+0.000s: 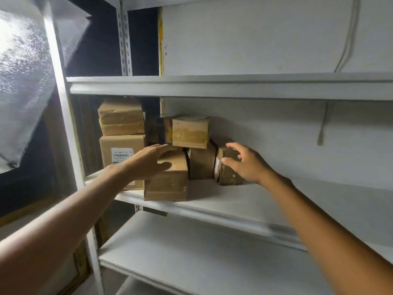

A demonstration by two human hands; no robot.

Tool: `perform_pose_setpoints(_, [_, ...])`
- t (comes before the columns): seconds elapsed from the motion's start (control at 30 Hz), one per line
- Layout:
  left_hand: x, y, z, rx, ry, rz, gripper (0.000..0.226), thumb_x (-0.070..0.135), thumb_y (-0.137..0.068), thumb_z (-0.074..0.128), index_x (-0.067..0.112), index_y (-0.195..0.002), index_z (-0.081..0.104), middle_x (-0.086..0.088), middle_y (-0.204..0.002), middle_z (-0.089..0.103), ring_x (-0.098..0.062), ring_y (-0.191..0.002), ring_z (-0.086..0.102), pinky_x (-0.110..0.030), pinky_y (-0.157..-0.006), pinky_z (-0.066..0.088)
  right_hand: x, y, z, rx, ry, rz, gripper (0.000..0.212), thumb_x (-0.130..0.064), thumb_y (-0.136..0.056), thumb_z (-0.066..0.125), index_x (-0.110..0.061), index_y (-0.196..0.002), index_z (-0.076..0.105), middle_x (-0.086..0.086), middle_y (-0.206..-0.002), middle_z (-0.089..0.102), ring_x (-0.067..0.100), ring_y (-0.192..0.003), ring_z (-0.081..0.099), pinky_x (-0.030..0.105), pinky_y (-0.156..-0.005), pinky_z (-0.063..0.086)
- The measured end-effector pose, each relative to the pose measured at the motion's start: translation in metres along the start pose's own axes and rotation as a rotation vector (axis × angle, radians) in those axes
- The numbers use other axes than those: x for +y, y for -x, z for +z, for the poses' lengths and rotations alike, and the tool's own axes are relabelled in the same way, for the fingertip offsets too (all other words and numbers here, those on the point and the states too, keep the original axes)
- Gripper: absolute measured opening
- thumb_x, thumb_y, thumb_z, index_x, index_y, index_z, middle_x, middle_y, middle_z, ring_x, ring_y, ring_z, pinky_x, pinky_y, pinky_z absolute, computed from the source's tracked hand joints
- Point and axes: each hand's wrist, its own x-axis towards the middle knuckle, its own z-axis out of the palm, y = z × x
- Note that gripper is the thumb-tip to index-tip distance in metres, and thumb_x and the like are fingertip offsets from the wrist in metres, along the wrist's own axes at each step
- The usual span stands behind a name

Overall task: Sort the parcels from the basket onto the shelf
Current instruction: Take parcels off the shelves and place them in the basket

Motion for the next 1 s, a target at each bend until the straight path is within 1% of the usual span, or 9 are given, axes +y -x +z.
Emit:
perform_pose_setpoints(0.1, [-0.022,-0.028,0.011,0.038,0.018,0.012,0.054,0.021,-0.093,0.06,0.023,-0.142,0.039,-0.005,-0.132,0.052,-0.008,-0.101,0.05,-0.006,-0.068,0.04,0.006,-0.037,0.014,0.015,-0.015,0.009,0.054,-0.038,-0.09,0.062,-0.027,-0.14,0.045,0.002,-0.145,0.046,0.024,-0.127,0.048,0.038,-0.103,0.041])
perform_pose_setpoints(0.17, [-0.034,-0.05,0.019,0.088,0.04,0.019,0.056,0.021,-0.093,0.059,0.023,-0.145,0.035,-0.005,-0.141,0.045,-0.012,-0.11,0.05,-0.006,-0.075,0.042,0.013,-0.064,0.023,0.032,-0.018,0.01,0.053,-0.04,-0.091,0.06,-0.029,-0.14,0.044,0.0,-0.146,0.045,0.023,-0.127,0.048,0.041,-0.104,0.041])
perform_pose_setpoints(0.23, [-0.044,-0.075,0.026,0.119,0.016,0.027,0.064,0.021,-0.093,0.059,0.026,-0.149,0.027,-0.005,-0.155,0.025,-0.026,-0.134,0.037,-0.028,-0.101,0.043,0.022,-0.093,0.031,0.044,-0.029,-0.003,0.052,-0.042,-0.092,0.057,-0.031,-0.141,0.041,-0.002,-0.148,0.042,0.022,-0.128,0.048,0.039,-0.102,0.041])
perform_pose_setpoints(0.3, [-0.052,-0.096,0.031,0.127,-0.039,-0.01,0.071,0.025,-0.093,0.058,0.033,-0.151,0.018,-0.002,-0.16,0.006,-0.032,-0.144,0.015,-0.05,-0.113,0.026,0.03,-0.12,0.04,0.048,-0.081,-0.018,0.052,-0.042,-0.094,0.055,-0.03,-0.142,0.039,0.0,-0.149,0.04,0.023,-0.128,0.047,0.033,-0.097,0.04])
perform_pose_setpoints(0.4, [-0.065,-0.131,0.033,0.18,-0.191,0.005,0.074,0.028,-0.092,0.059,0.036,-0.151,0.014,0.001,-0.161,-0.002,-0.029,-0.146,0.005,-0.051,-0.116,0.012,0.039,-0.161,0.047,0.051,-0.167,-0.032,0.054,-0.045,-0.094,0.053,-0.028,-0.143,0.038,0.002,-0.149,0.04,0.023,-0.13,0.046,0.029,-0.095,0.037])
perform_pose_setpoints(0.53, [-0.08,-0.164,0.041,0.282,-0.253,0.032,0.071,0.032,-0.091,0.059,0.03,-0.15,0.019,0.001,-0.159,0.014,-0.027,-0.145,0.012,-0.049,-0.117,0.007,0.041,-0.208,0.058,0.084,-0.323,0.012,0.051,-0.05,-0.096,0.045,-0.023,-0.14,0.045,0.001,-0.142,0.047,0.019,-0.128,0.045,0.029,-0.097,0.036])
perform_pose_setpoints(0.63, [-0.086,-0.176,0.051,0.343,-0.298,0.063,0.068,0.031,-0.088,0.062,0.021,-0.146,0.029,-0.006,-0.151,0.03,-0.03,-0.14,0.023,-0.047,-0.117,0.005,0.039,-0.231,0.069,0.108,-0.413,0.07,0.048,-0.052,-0.097,0.04,-0.02,-0.131,0.052,-0.001,-0.128,0.054,0.014,-0.109,0.049,0.029,-0.088,0.035])
perform_pose_setpoints(0.83, [-0.092,-0.172,0.059,0.437,-0.277,0.18,0.063,0.024,-0.086,0.068,0.01,-0.141,0.04,-0.012,-0.142,0.044,-0.032,-0.137,0.034,-0.036,-0.117,0.003,0.035,-0.246,0.08,0.028,-0.626,0.236,0.053,-0.055,-0.088,0.053,-0.021,-0.129,0.054,-0.006,-0.117,0.051,0.015,-0.102,0.046,0.033,-0.083,0.033])
perform_pose_setpoints(1.0, [-0.083,-0.167,0.064,0.42,-0.184,0.186,0.063,0.025,-0.086,0.067,0.01,-0.141,0.039,-0.009,-0.14,0.046,-0.027,-0.135,0.036,-0.037,-0.118,0.018,0.024,-0.242,0.084,-0.038,-0.711,0.298,0.045,-0.054,-0.081,0.061,-0.021,-0.11,0.065,0.005,-0.112,0.065,0.025,-0.108,0.056,0.044,-0.103,0.039])
